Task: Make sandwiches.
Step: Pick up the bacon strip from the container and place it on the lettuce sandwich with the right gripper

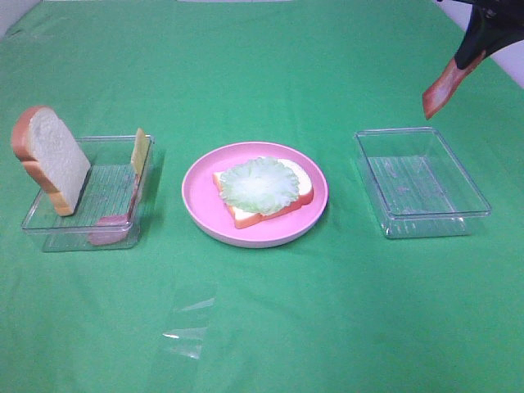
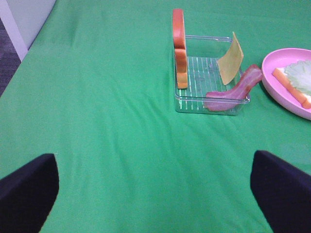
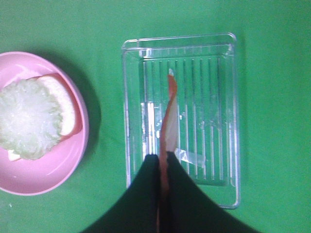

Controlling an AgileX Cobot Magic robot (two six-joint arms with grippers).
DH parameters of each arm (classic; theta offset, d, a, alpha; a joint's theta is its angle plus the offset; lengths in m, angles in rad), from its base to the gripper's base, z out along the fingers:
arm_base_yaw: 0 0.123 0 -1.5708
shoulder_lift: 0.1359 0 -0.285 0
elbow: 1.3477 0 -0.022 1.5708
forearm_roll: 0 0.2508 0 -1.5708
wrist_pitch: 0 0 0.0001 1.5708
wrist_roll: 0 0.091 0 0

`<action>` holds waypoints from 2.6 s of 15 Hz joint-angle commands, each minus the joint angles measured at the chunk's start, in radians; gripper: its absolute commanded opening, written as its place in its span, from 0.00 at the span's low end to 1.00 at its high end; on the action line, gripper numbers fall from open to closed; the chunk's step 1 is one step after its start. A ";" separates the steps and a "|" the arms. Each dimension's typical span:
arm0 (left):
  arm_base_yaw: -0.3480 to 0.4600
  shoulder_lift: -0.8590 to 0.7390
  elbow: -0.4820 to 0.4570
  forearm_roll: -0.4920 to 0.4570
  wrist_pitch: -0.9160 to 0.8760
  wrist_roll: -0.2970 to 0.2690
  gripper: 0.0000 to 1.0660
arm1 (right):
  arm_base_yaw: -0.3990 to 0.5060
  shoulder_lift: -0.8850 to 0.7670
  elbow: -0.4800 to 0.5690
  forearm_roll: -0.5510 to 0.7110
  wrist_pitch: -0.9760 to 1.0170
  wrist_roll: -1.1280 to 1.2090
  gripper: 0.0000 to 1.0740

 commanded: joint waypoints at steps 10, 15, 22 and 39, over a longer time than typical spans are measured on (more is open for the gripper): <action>-0.002 -0.014 0.001 0.000 -0.005 0.003 0.94 | 0.491 0.074 -0.005 0.140 -0.310 -0.012 0.00; -0.002 -0.014 0.001 0.000 -0.005 0.003 0.94 | 0.515 0.123 -0.005 0.169 -0.310 -0.012 0.00; -0.002 -0.014 0.001 0.000 -0.005 0.003 0.94 | 0.515 0.140 -0.005 0.185 -0.313 -0.012 0.00; -0.002 -0.014 0.001 0.000 -0.005 0.003 0.94 | 0.511 0.305 -0.005 -0.054 -0.301 0.064 0.00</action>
